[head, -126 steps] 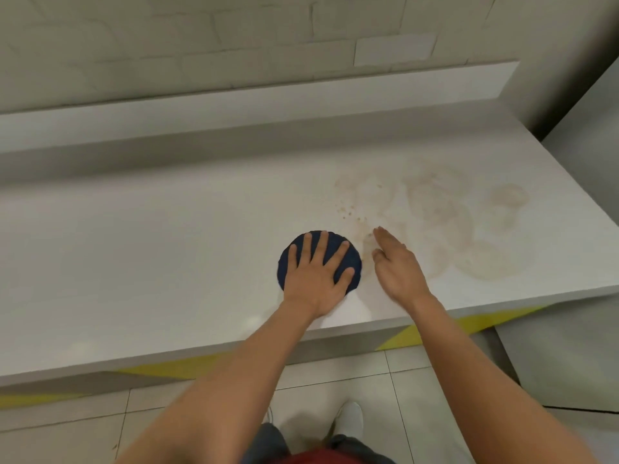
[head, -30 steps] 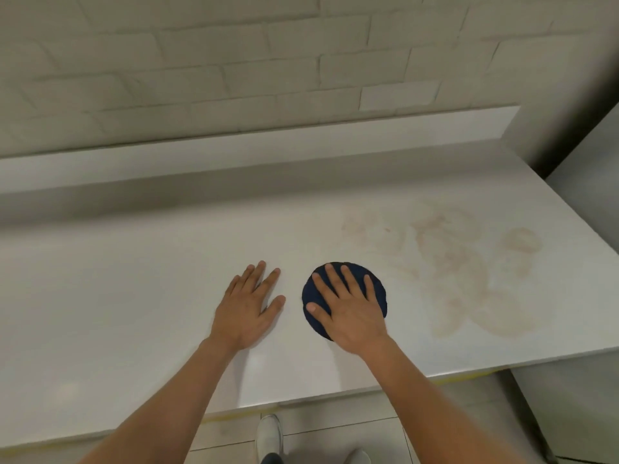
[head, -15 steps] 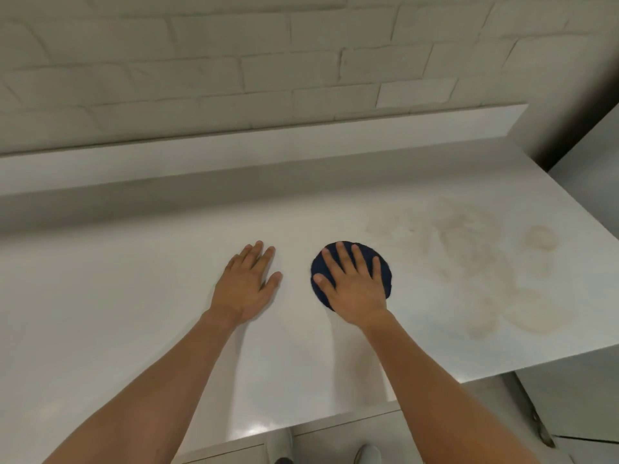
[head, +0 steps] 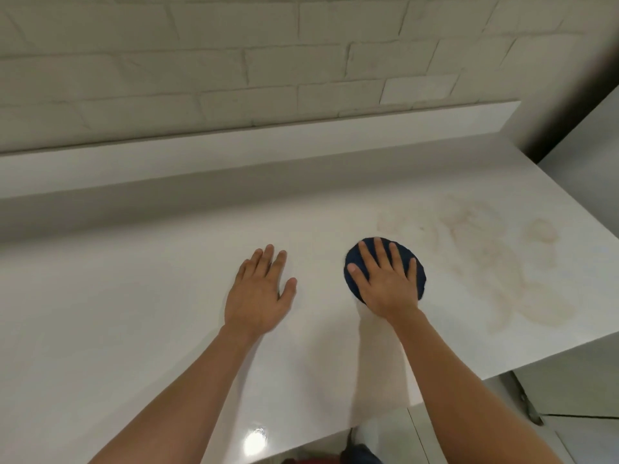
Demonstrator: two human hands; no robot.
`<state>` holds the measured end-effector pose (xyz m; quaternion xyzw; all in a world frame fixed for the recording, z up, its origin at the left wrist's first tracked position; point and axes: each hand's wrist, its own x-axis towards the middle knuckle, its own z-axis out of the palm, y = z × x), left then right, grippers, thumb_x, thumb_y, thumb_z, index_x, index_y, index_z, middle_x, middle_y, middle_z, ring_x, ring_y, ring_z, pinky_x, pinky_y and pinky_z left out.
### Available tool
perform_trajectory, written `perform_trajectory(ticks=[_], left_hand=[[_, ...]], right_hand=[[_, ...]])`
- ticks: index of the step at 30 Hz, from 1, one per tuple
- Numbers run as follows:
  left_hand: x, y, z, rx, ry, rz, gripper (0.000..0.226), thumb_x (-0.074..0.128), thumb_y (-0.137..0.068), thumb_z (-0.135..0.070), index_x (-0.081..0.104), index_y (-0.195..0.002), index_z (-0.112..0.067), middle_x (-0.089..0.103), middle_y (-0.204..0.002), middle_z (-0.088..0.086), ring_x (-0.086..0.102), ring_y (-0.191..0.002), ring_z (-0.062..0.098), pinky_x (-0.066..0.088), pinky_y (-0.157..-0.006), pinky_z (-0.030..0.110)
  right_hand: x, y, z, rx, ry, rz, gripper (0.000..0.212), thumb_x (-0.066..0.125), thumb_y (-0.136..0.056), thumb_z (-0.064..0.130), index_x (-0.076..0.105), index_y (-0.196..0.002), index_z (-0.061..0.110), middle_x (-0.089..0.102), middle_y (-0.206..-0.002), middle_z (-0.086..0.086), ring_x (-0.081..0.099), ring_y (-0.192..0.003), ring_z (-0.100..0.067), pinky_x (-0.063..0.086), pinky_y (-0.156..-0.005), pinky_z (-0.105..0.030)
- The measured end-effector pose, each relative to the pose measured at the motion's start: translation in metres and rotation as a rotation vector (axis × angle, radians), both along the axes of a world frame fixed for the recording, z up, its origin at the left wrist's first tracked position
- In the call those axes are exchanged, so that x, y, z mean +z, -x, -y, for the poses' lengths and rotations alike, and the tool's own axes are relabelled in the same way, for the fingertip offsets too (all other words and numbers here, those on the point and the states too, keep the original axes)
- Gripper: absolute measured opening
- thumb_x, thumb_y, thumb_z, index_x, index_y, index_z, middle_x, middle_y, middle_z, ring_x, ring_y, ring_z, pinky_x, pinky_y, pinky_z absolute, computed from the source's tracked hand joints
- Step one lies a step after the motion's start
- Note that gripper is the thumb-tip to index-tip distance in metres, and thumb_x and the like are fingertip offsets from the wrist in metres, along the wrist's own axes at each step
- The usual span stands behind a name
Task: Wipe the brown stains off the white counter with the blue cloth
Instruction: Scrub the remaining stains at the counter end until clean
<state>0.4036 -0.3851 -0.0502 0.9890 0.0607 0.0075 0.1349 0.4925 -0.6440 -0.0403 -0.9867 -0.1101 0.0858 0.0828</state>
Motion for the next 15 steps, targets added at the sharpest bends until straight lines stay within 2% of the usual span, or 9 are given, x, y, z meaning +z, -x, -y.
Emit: perform_trajectory(ticks=[3,5,8,11,13,15], left_hand=[[0.002,0.001,-0.001,-0.005,0.02,0.004,0.067,0.021,-0.103,-0.058,0.018,-0.162,-0.026,0.009,-0.17,0.0,0.003,-0.156,0.018,0.004,-0.126,0.037],[0.006,0.001,-0.003,0.014,0.122,0.015,0.063,0.026,-0.104,-0.055,0.023,-0.161,-0.026,0.013,-0.169,-0.002,0.005,-0.155,0.015,0.005,-0.126,0.035],[0.014,0.0,0.0,0.036,0.269,0.051,0.057,0.032,-0.107,-0.046,0.027,-0.159,-0.024,0.017,-0.168,-0.003,0.009,-0.154,0.013,0.008,-0.125,0.032],[0.023,-0.011,0.02,-0.128,0.193,0.051,0.058,0.03,-0.108,-0.042,0.02,-0.161,-0.02,0.016,-0.169,-0.001,0.01,-0.154,0.014,0.001,-0.124,0.028],[0.023,-0.023,0.041,-0.239,0.109,0.014,0.062,0.025,-0.108,-0.046,0.012,-0.163,-0.019,0.011,-0.17,-0.001,0.007,-0.155,0.014,-0.004,-0.124,0.028],[0.018,-0.033,0.061,-0.282,-0.011,-0.056,0.066,0.017,-0.107,-0.05,0.004,-0.163,-0.018,0.002,-0.17,0.0,0.0,-0.155,0.015,-0.006,-0.124,0.032]], right_hand=[[0.002,0.004,-0.045,0.127,-0.007,0.003,0.065,0.004,-0.097,0.07,0.0,-0.157,0.043,-0.005,-0.167,0.009,-0.008,-0.153,-0.023,-0.009,-0.118,-0.059],[0.001,0.016,-0.063,0.23,-0.008,0.012,0.065,0.005,-0.098,0.068,-0.001,-0.157,0.041,-0.008,-0.167,0.008,-0.009,-0.153,-0.023,-0.01,-0.119,-0.057],[0.005,0.02,-0.052,0.288,-0.131,-0.009,0.065,0.014,-0.103,0.059,0.006,-0.16,0.029,-0.002,-0.168,0.005,-0.004,-0.153,-0.02,-0.002,-0.123,-0.048],[0.01,0.023,-0.017,0.206,-0.329,0.012,0.057,0.032,-0.107,0.041,0.027,-0.157,0.015,0.025,-0.163,-0.003,0.021,-0.148,-0.019,0.021,-0.12,-0.033],[0.011,0.028,0.005,0.255,-0.279,0.061,0.054,0.037,-0.106,0.037,0.033,-0.154,0.012,0.032,-0.16,-0.004,0.028,-0.146,-0.018,0.022,-0.118,-0.029],[0.009,0.029,0.017,0.348,-0.193,0.097,0.056,0.036,-0.107,0.039,0.032,-0.155,0.011,0.03,-0.162,-0.004,0.027,-0.148,-0.017,0.018,-0.122,-0.033]])
